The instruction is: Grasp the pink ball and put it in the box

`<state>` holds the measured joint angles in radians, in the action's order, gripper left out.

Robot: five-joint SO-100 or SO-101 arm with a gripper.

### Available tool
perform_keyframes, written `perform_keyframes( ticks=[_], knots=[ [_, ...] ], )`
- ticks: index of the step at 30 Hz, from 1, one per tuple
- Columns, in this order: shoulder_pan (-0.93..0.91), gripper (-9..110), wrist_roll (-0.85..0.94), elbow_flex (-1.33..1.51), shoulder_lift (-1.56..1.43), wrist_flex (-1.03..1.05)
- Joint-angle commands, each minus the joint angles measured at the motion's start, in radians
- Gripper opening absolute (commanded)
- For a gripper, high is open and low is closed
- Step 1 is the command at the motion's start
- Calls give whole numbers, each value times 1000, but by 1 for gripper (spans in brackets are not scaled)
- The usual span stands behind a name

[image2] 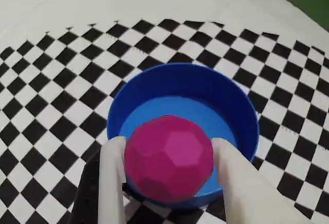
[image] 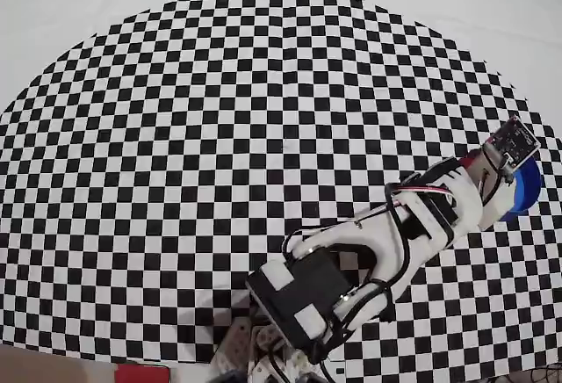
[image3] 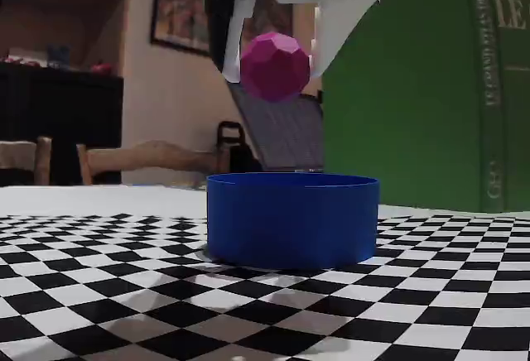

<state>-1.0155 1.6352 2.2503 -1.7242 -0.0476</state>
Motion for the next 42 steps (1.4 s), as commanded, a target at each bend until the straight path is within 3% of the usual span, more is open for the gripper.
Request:
perform_keyframes(
  ticks=[1, 42],
  knots=[
    [-9, 0, 8, -60, 15, -3],
    [-23, 0, 8, -298, 278, -5]
  ],
)
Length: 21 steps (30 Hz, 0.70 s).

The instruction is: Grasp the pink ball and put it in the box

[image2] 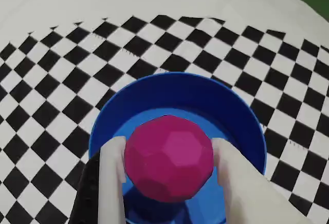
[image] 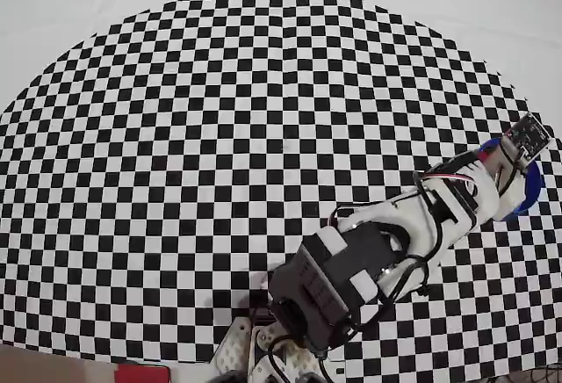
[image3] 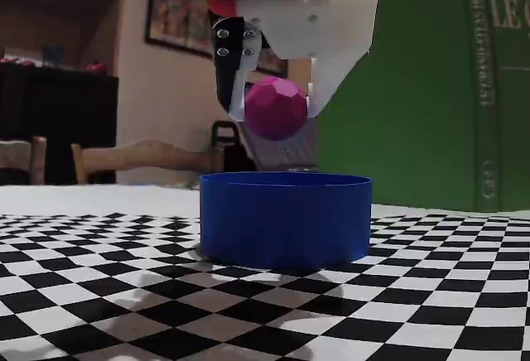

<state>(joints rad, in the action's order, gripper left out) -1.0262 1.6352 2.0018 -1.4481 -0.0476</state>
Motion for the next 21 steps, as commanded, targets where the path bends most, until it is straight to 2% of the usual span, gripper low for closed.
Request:
perform_keyframes(
  ticks=[1, 21],
  knots=[
    [-12, 0, 8, -60, 9, -5],
    [-31, 0, 8, -158, 115, 2]
  ],
)
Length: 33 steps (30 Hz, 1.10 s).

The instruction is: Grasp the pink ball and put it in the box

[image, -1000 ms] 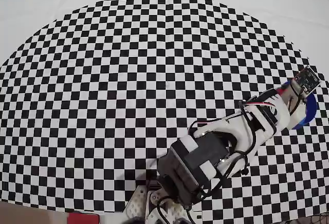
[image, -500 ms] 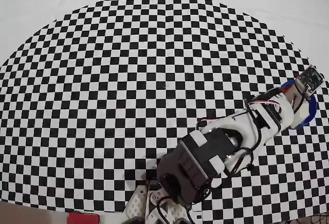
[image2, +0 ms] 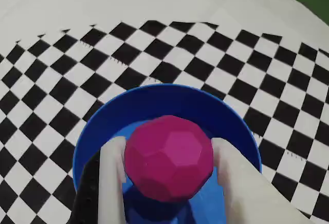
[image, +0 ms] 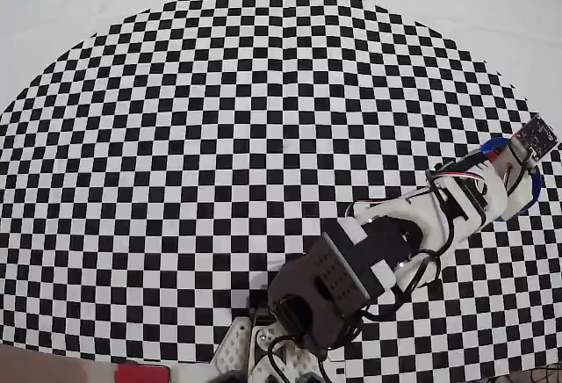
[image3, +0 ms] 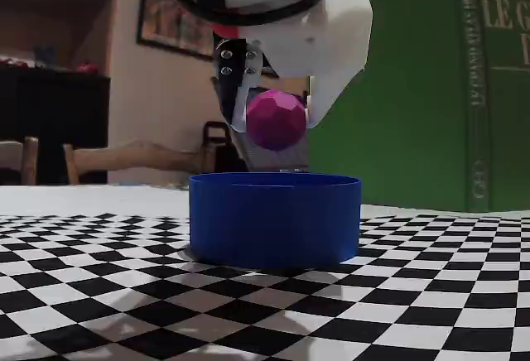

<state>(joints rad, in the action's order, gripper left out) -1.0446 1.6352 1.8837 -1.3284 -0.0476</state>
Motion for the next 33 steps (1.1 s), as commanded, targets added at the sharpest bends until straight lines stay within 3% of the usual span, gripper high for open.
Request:
perform_keyframes(
  ticks=[1, 33],
  knots=[
    [-12, 0, 8, -41, -2, 2],
    [11, 0, 8, -114, 86, -5]
  ],
)
